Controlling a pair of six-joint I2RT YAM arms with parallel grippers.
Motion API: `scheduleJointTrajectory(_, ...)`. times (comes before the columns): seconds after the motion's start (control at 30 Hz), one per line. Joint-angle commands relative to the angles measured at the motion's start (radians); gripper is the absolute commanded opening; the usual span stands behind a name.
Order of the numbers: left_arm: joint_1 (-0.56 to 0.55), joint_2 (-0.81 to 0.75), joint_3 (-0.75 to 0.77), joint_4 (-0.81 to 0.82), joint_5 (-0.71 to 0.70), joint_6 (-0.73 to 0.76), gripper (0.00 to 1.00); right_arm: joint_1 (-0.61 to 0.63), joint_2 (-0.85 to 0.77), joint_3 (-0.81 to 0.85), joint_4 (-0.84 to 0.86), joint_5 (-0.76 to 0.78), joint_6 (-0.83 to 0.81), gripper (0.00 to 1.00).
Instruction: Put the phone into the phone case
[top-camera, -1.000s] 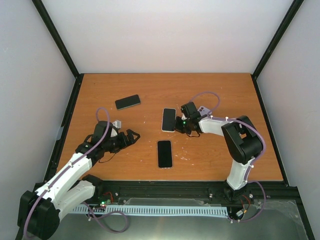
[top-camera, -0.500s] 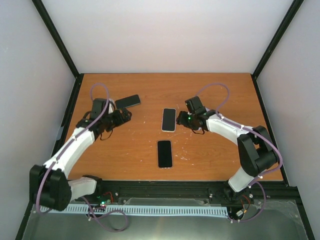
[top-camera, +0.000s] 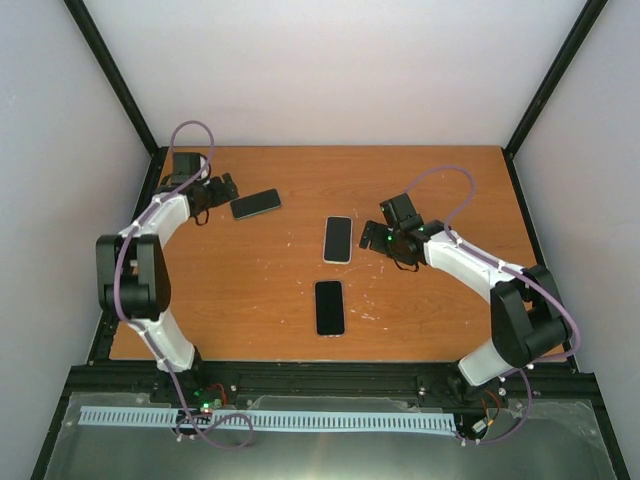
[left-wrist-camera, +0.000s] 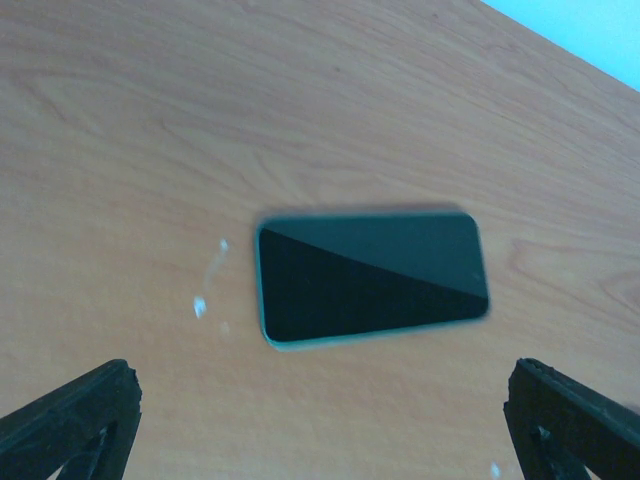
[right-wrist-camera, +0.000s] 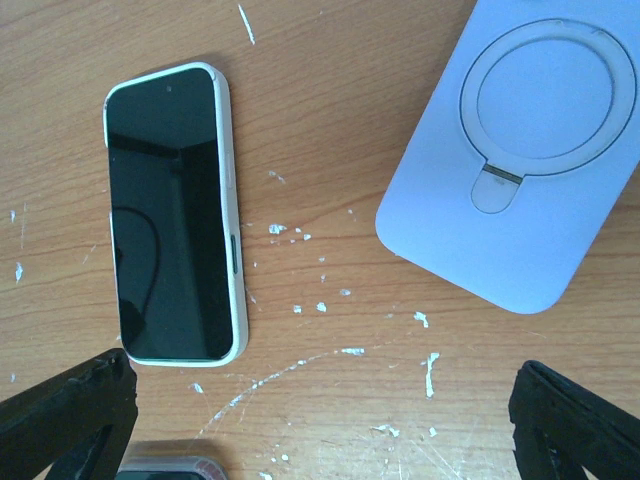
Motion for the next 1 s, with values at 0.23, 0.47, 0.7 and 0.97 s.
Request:
scheduleJointTrajectory(0.23,0.063,0.386,0.355,0.076,0.135,0.167,1.0,-0.02,-0.012,0.002,-0.056,0.155,0.037,1.0)
scheduleJointTrajectory(0.47,0.063,0.542,0.482,0.065,0.214,0.14,0.99,-0.056,0.074,0.039,-0.024,0.187,0.105,1.0)
scheduleJointTrajectory(0.7,0.063,0.602,0.496,0.096,0.291,0.073,0.99,-0.067,0.204,0.136,-0.051,0.254,0.127,1.0)
scheduleJointTrajectory(0.97,0.038,0.6,0.404,0.117,0.319,0.004,0.99,-0.079,0.306,0.184,-0.047,0.334,0.109,1.0)
